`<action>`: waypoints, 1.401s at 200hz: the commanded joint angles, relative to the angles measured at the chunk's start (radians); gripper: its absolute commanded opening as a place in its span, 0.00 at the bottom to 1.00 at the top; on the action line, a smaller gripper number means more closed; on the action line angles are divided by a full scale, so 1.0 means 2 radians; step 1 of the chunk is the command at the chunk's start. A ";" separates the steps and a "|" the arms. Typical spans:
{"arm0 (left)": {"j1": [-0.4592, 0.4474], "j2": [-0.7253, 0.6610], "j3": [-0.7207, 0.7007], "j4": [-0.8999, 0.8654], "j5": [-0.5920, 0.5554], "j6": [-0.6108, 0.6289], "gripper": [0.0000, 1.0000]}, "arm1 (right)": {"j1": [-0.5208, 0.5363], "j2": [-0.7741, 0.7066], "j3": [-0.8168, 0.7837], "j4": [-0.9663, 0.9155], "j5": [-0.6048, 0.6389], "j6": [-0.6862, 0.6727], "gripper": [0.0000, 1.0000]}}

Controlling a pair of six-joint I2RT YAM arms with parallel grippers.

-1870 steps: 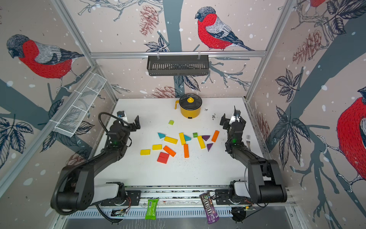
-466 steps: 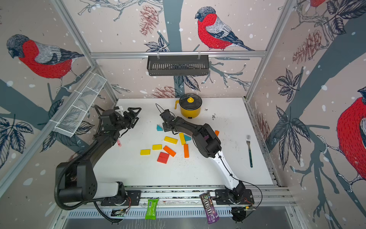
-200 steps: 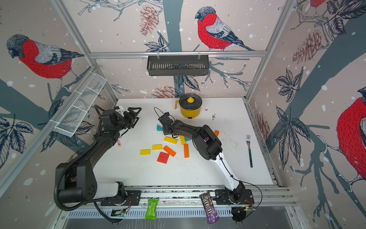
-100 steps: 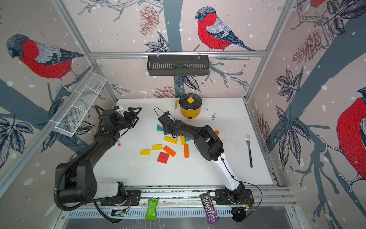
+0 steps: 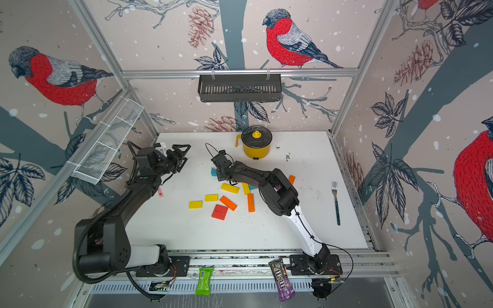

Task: Assemble a carrot with building blocks
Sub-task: Adjust the building block at the center of the board, then assemble the building block at the center of the board.

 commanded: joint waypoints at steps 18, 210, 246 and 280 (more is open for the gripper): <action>0.000 -0.002 0.001 0.009 0.002 -0.001 0.89 | 0.001 0.004 0.004 0.006 -0.020 0.010 0.49; -0.006 0.004 0.004 0.004 0.000 0.004 0.89 | -0.028 -0.058 -0.079 0.014 -0.115 -0.182 0.35; -0.008 0.007 0.005 0.006 0.002 0.004 0.89 | -0.027 -0.039 -0.060 -0.003 -0.107 -0.191 0.39; -0.008 0.006 0.005 0.006 0.004 0.004 0.89 | -0.024 -0.033 -0.057 0.005 -0.111 -0.199 0.38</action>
